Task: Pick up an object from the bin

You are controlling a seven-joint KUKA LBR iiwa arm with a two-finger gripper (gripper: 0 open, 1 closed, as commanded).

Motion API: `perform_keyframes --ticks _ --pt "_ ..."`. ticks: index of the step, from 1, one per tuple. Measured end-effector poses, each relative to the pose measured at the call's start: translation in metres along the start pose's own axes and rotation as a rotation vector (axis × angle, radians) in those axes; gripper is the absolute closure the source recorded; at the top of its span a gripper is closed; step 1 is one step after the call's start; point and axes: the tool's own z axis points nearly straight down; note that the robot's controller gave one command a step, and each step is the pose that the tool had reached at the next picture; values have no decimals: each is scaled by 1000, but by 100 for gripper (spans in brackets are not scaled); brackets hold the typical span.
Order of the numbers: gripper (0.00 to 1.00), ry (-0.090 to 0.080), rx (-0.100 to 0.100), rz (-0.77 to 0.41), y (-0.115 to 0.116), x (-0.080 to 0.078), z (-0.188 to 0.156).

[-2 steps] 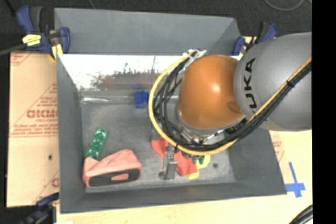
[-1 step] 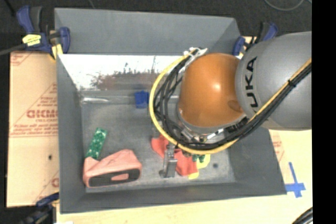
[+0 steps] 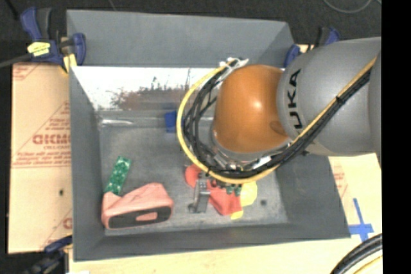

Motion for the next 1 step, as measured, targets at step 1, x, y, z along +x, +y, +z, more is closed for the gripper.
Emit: perform_keyframes --ticks 1 --pt "0 4 -1 126 -41 -24 38"
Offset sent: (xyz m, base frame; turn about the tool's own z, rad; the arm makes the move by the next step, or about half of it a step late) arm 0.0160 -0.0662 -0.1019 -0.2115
